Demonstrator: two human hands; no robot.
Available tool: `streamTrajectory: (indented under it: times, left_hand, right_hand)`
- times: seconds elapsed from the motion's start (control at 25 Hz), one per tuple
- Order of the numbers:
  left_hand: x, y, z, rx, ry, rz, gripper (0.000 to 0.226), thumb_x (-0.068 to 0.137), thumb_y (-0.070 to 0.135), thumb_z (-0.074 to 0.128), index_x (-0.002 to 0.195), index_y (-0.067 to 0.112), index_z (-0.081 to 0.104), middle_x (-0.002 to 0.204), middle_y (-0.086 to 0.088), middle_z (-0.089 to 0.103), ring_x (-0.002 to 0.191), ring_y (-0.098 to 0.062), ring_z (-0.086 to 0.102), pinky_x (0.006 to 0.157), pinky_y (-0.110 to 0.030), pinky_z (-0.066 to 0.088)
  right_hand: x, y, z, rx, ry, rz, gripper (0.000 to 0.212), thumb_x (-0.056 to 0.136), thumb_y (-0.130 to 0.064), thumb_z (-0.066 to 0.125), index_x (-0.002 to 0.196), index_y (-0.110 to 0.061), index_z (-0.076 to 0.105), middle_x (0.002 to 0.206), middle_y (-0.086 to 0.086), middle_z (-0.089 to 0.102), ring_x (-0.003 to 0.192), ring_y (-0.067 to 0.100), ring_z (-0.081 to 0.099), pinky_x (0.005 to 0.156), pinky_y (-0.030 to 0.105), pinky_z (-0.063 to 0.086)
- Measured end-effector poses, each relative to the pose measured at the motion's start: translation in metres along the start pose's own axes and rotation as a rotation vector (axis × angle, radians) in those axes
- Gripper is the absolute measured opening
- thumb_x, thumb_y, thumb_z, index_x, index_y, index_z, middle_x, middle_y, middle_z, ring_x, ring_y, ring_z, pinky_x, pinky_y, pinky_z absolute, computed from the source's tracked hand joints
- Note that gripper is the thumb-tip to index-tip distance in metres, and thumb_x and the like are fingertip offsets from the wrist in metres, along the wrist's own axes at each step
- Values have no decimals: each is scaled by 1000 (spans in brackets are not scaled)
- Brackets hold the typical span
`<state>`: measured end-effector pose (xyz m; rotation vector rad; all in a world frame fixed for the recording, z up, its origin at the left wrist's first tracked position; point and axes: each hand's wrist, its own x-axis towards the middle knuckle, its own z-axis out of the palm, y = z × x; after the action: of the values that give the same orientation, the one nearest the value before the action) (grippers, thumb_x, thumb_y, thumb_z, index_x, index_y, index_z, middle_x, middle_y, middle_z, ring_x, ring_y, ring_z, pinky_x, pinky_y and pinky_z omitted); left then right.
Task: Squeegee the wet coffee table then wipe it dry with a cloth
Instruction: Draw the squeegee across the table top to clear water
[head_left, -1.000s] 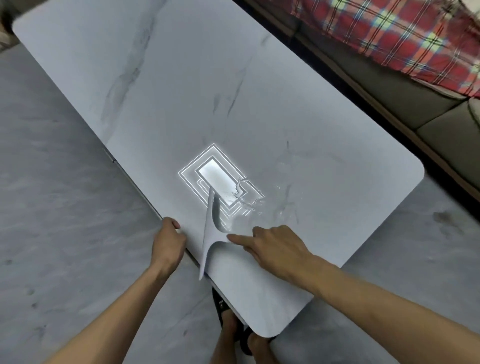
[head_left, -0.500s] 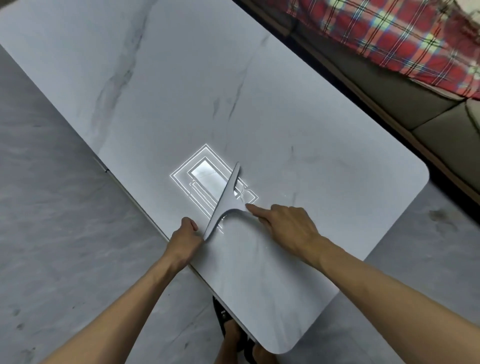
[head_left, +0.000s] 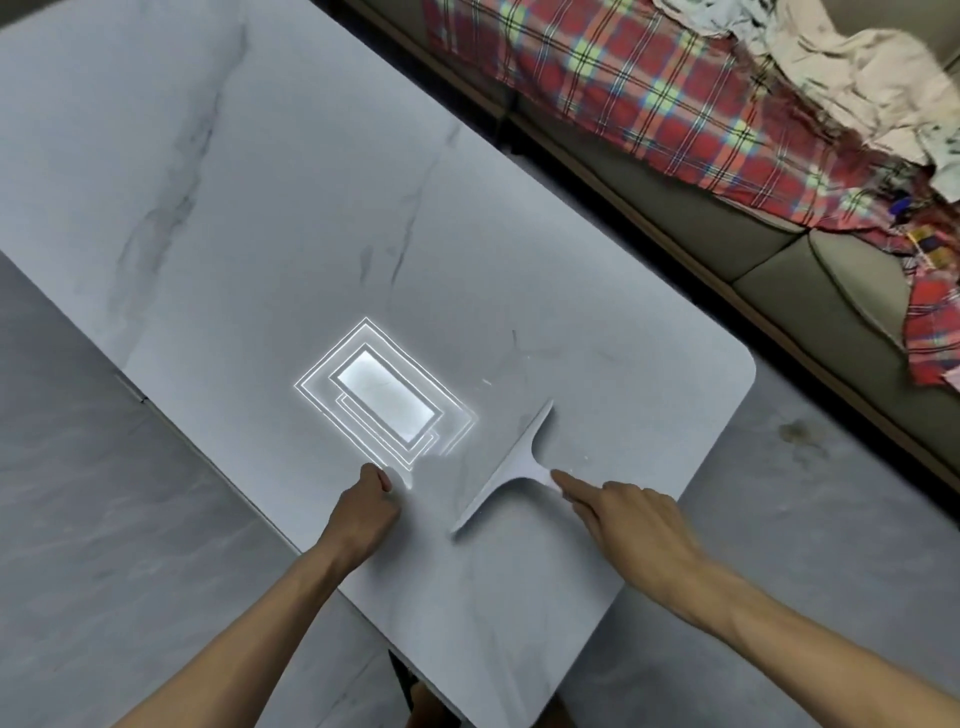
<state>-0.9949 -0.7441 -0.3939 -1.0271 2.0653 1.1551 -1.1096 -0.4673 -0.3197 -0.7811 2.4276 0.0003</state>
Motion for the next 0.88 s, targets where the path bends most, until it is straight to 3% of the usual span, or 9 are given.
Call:
streamTrajectory:
  times: [0.12, 0.2, 0.32, 0.56, 0.72, 0.88]
  left_hand:
    - [4, 12, -1, -43, 27, 10, 20, 83, 6, 45, 103, 9, 42, 68, -5, 47, 59, -19, 38, 52, -30, 29]
    - [4, 21, -1, -71, 39, 10, 20, 82, 7, 46, 101, 11, 41, 66, -4, 46, 57, -19, 37, 51, -30, 28]
    - [8, 44, 11, -96, 37, 12, 19, 83, 7, 47, 100, 12, 41, 67, -5, 47, 57, -20, 38, 53, -30, 29]
    - [28, 93, 56, -75, 59, 19, 12, 82, 4, 47, 84, 10, 38, 73, -6, 40, 61, -19, 29, 53, -29, 26]
    - [45, 101, 72, 1, 26, -33, 15, 79, 2, 52, 90, 6, 43, 89, -6, 44, 64, -17, 36, 53, -25, 29]
    - [58, 96, 78, 19, -3, -69, 22, 77, 1, 49, 99, 4, 45, 108, -9, 40, 73, -22, 40, 59, -28, 35]
  right_hand:
    - [43, 14, -41, 50, 95, 6, 46, 102, -35, 31, 147, -47, 26, 109, 0, 66, 96, 28, 63, 77, 36, 46]
    - [70, 19, -63, 52, 70, 11, 52, 99, -26, 34, 147, -43, 27, 118, 4, 65, 101, 33, 60, 78, 36, 44]
    - [108, 47, -94, 175, 107, 89, 48, 101, -28, 33, 147, -39, 30, 128, 9, 61, 110, 39, 55, 87, 39, 43]
    - [198, 122, -140, 269, 226, 287, 38, 94, -7, 32, 130, -14, 40, 119, 22, 58, 98, 39, 51, 71, 34, 35]
    - [223, 134, -133, 321, 141, 290, 42, 94, -6, 31, 136, -10, 39, 125, 22, 55, 100, 37, 51, 73, 32, 37]
    - [185, 117, -108, 270, -83, 210, 59, 95, -9, 32, 151, -20, 17, 125, 19, 52, 102, 35, 53, 74, 31, 39]
